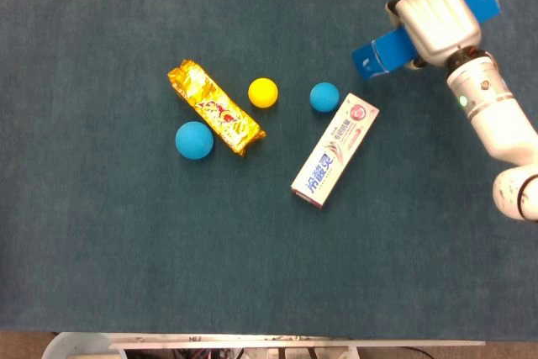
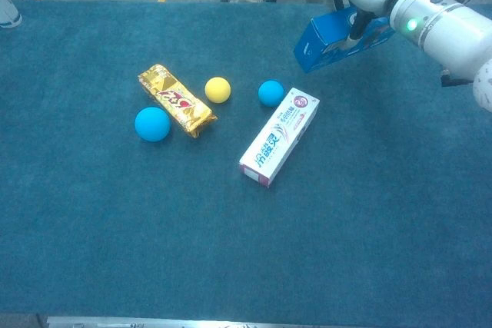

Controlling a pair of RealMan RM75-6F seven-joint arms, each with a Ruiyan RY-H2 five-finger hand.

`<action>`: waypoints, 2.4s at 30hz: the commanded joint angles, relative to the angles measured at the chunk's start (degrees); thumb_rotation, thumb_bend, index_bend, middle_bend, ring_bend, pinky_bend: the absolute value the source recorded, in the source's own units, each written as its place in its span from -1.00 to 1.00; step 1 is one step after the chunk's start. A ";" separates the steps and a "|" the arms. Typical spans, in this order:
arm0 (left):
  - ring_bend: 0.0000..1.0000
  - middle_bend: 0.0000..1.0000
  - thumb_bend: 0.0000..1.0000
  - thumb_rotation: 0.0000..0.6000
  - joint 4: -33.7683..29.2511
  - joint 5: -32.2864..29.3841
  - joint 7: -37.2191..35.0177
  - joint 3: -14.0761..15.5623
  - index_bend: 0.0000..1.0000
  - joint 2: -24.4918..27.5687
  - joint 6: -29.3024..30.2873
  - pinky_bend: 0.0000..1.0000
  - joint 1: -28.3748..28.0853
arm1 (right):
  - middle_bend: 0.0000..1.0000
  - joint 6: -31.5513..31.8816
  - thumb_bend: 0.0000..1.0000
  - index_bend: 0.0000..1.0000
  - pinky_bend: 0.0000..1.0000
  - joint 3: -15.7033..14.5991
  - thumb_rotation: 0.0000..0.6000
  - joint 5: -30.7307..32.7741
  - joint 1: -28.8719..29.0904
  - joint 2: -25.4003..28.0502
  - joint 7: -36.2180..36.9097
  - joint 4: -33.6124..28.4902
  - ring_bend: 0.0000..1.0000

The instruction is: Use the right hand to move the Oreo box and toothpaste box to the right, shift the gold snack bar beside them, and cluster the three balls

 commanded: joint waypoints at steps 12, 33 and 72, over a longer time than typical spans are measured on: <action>-0.83 -0.59 -0.59 1.00 0.62 -0.32 -0.84 0.03 -0.56 -0.02 0.25 -0.80 0.22 | 0.13 1.24 -1.00 0.29 0.15 1.87 1.00 11.17 4.78 -5.55 -7.18 1.73 -0.05; -0.83 -0.58 -0.59 1.00 1.41 -0.34 -2.03 0.22 -0.56 -0.15 0.23 -0.80 0.45 | -0.53 -2.41 -1.00 -0.76 -0.48 0.94 1.00 19.24 8.23 -3.83 -8.04 0.66 -0.67; -0.83 -0.58 -0.59 1.00 0.32 0.41 -1.04 1.09 -0.56 0.07 0.77 -0.80 1.10 | -0.44 -6.51 -1.00 -0.74 -0.48 -10.63 1.00 -24.01 -1.64 7.72 7.07 -22.10 -0.68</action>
